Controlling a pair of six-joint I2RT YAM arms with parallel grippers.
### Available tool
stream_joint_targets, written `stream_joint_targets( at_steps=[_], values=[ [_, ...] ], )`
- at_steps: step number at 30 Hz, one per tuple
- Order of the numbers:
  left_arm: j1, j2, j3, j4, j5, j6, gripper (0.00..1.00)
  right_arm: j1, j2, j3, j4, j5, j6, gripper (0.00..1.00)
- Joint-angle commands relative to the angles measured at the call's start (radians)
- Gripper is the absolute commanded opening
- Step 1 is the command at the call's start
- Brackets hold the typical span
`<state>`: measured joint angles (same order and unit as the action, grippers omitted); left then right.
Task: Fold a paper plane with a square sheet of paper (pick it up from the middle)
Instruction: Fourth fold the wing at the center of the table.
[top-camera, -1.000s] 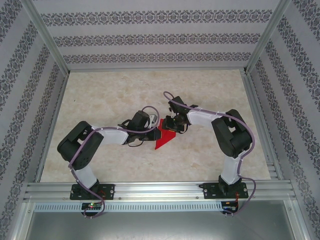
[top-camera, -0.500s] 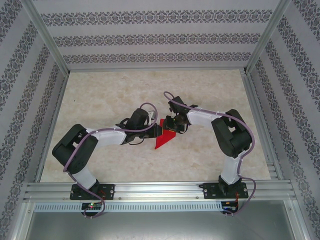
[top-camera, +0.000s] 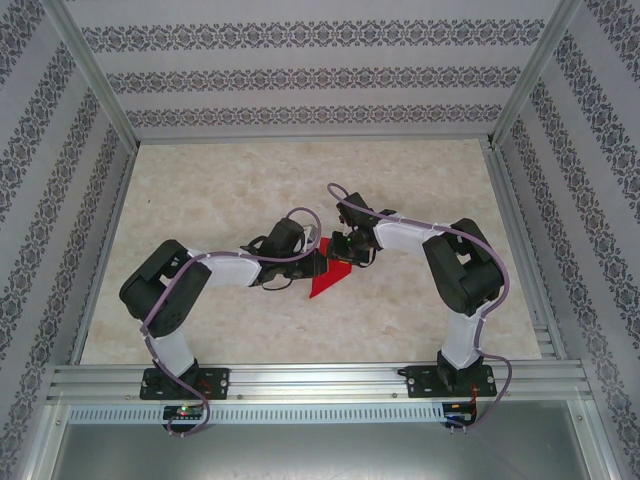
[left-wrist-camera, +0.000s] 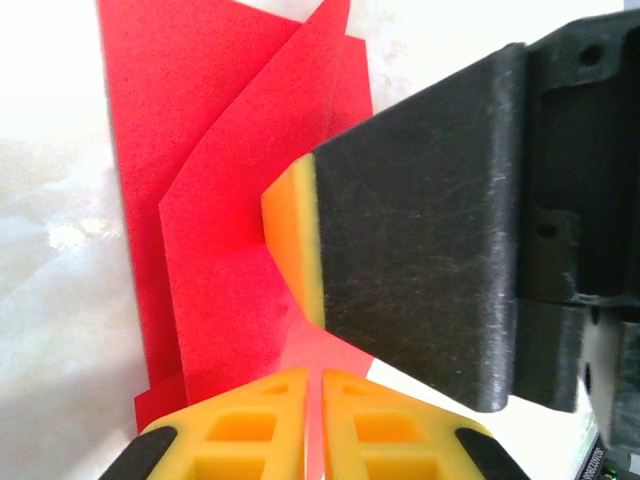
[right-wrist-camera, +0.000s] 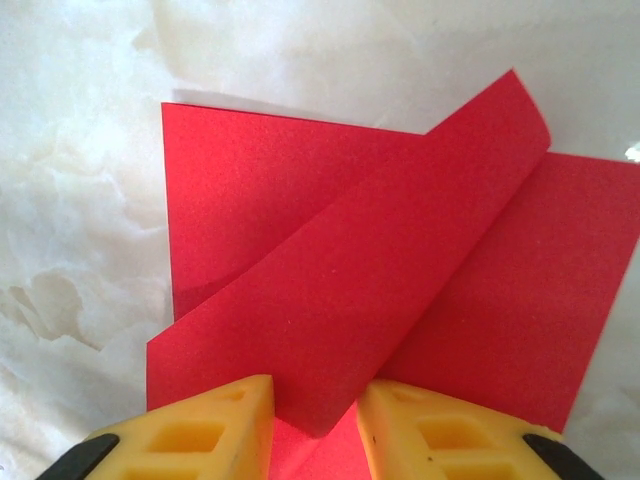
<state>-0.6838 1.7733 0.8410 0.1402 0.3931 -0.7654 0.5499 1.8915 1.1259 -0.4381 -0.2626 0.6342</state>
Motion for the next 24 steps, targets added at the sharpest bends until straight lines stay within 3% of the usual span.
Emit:
stream_joint_targets(
  at_steps=[1,24],
  values=[
    [-0.012,0.022,0.03,-0.004,-0.014,-0.002,0.11,0.0,0.066,-0.037,-0.052,0.091,0.006,0.3],
    [-0.011,0.083,0.058,-0.09,-0.034,-0.015,0.06,-0.007,0.05,-0.042,-0.048,0.08,0.004,0.29]
  ],
)
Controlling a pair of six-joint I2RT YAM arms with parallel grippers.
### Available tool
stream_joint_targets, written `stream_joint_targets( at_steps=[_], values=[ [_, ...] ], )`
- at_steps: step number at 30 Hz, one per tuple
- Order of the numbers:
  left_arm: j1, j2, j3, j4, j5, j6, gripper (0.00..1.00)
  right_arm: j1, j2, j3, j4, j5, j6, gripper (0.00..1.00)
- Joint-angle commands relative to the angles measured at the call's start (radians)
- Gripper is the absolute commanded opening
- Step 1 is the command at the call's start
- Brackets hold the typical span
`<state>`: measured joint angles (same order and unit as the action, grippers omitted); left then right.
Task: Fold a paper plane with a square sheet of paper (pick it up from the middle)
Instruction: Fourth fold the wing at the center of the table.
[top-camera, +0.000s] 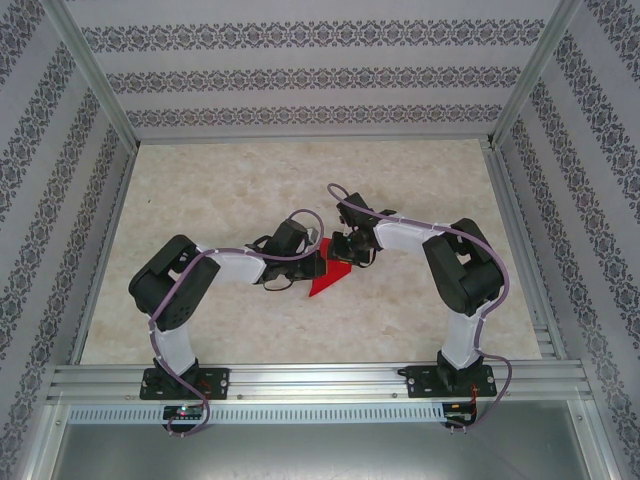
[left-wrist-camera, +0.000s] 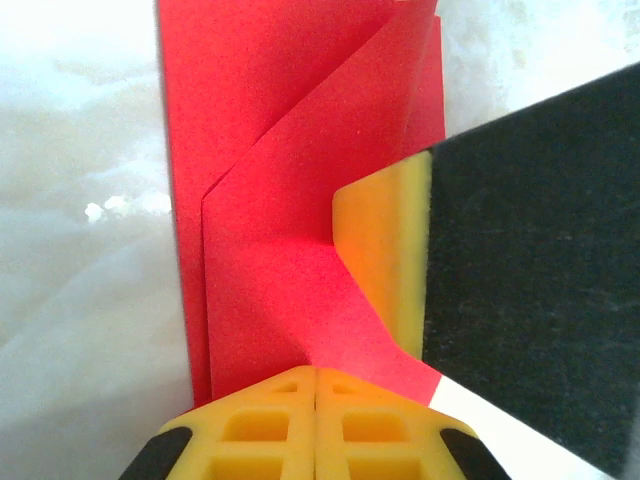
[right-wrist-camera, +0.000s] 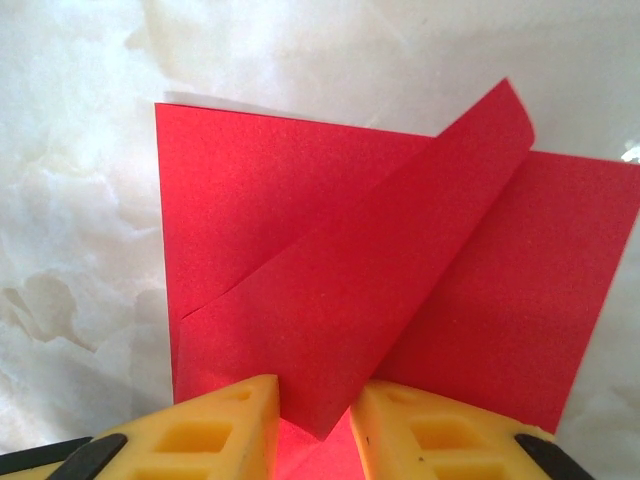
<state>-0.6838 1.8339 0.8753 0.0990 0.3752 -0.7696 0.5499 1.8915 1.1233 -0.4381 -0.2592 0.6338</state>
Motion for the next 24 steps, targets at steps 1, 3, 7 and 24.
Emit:
stream_joint_targets(
  at_steps=[1,3,7,24],
  values=[
    [-0.012,0.026,0.028,-0.065,-0.018,-0.009,0.05,-0.008,0.037,-0.038,-0.043,0.063,0.005,0.29],
    [-0.011,0.034,0.039,-0.097,-0.019,-0.005,0.05,-0.014,-0.004,-0.034,-0.03,0.043,0.006,0.3],
    [-0.011,0.047,0.049,-0.131,-0.011,-0.002,0.04,-0.025,-0.114,-0.041,0.031,-0.012,0.015,0.32],
    [-0.012,0.052,0.056,-0.176,-0.027,0.014,0.0,-0.023,-0.115,-0.113,0.205,-0.177,0.027,0.01]
  ],
)
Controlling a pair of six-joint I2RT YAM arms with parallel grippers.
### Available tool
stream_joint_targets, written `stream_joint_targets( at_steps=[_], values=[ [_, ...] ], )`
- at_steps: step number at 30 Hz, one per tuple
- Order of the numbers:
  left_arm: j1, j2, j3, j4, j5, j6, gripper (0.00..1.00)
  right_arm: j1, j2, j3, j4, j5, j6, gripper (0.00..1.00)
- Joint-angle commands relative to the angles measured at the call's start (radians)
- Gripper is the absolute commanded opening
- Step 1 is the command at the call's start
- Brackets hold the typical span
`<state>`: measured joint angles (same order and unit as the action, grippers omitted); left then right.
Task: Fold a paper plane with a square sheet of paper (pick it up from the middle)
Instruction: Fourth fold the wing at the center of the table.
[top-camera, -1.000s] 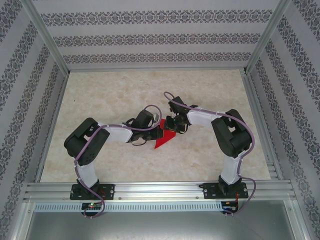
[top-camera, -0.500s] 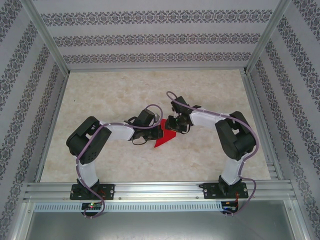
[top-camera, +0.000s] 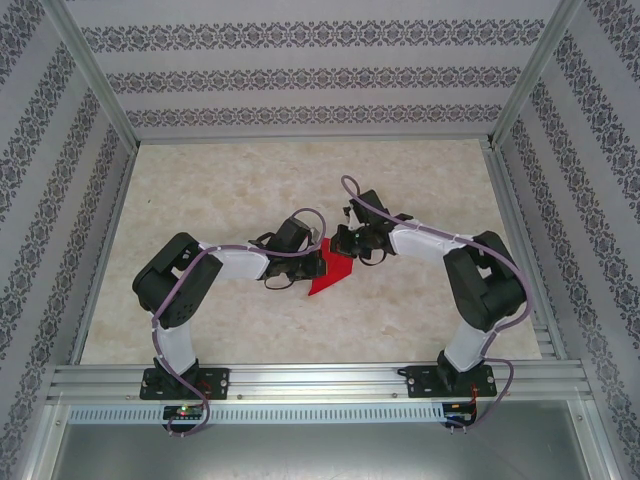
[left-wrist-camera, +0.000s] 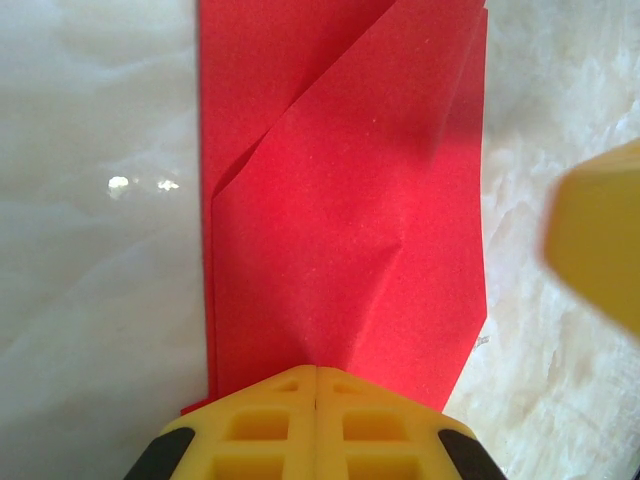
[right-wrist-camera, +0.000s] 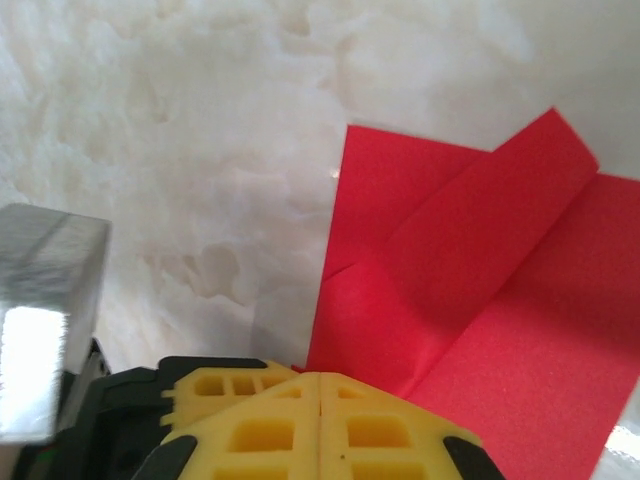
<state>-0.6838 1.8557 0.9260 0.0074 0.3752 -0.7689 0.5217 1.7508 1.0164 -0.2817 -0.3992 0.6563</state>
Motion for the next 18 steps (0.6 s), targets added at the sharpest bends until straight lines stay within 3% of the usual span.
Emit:
stream_joint_targets(
  at_steps=[1,12,18],
  values=[
    [-0.011,0.031,0.005,-0.084,-0.026,0.014,0.0,0.008,0.036,-0.004,0.043,-0.04,0.003,0.0],
    [-0.011,0.033,0.002,-0.084,-0.026,0.01,0.0,0.015,0.109,-0.02,0.045,-0.058,-0.003,0.0],
    [-0.011,0.037,0.005,-0.116,-0.027,0.017,0.0,-0.021,0.125,-0.029,0.009,0.023,-0.049,0.0]
  ],
)
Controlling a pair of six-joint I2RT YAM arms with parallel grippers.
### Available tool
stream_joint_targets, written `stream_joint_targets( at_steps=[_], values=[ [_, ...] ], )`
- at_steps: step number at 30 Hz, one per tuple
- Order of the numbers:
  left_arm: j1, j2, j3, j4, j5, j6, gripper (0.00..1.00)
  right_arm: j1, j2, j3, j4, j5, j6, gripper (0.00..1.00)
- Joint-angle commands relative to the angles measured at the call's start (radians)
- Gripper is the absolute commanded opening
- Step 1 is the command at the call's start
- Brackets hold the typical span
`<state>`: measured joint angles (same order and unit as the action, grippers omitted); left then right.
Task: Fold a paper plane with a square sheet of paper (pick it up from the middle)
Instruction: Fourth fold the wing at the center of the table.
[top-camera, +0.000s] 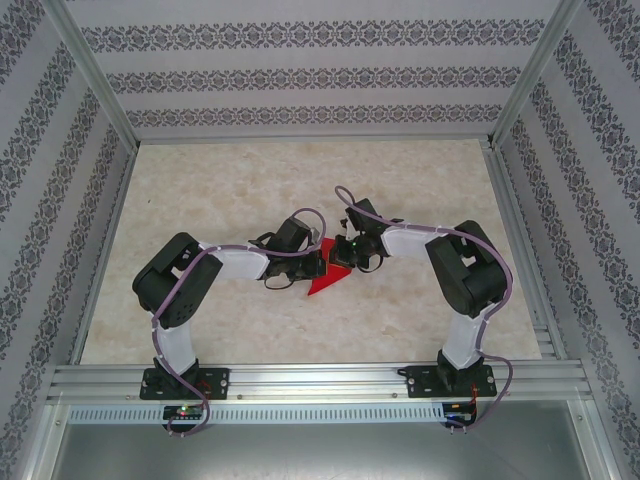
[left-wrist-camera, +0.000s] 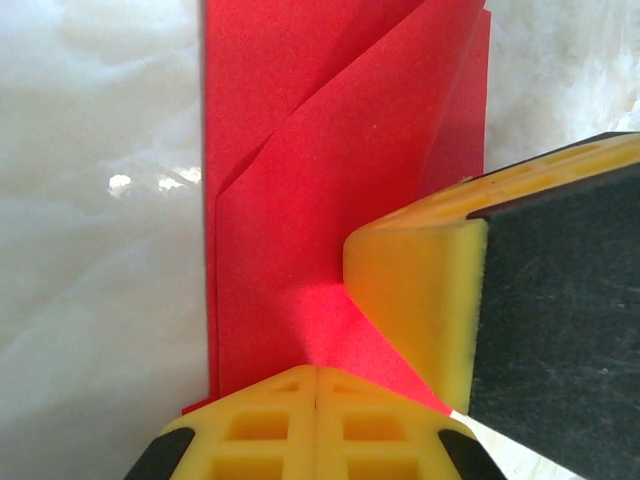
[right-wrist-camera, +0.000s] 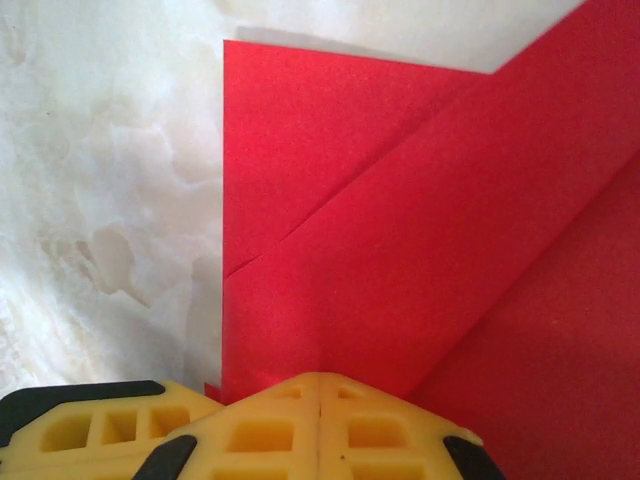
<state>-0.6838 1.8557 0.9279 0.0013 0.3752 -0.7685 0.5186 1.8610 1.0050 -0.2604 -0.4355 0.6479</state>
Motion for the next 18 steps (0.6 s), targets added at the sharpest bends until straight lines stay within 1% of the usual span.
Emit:
stream_joint_targets(
  at_steps=[1,6,9,12,16,18],
  values=[
    [-0.011,0.038,0.003,-0.127,-0.029,0.025,0.0,-0.033,0.02,-0.014,-0.026,0.079,-0.051,0.0],
    [-0.011,0.037,-0.012,-0.166,-0.038,0.052,0.0,-0.104,0.003,-0.006,-0.013,0.095,-0.068,0.0],
    [-0.011,0.04,-0.013,-0.173,-0.038,0.06,0.0,-0.125,-0.009,0.022,-0.007,0.101,-0.072,0.0],
    [-0.011,0.042,-0.011,-0.173,-0.037,0.064,0.0,-0.111,-0.045,0.031,0.018,0.067,-0.07,0.0],
    [-0.012,0.042,0.0,-0.176,-0.038,0.066,0.0,-0.06,-0.12,-0.007,0.076,0.04,-0.06,0.0],
    [-0.012,0.046,0.003,-0.177,-0.037,0.069,0.0,-0.04,-0.124,-0.024,0.1,0.023,-0.047,0.0]
  ],
)
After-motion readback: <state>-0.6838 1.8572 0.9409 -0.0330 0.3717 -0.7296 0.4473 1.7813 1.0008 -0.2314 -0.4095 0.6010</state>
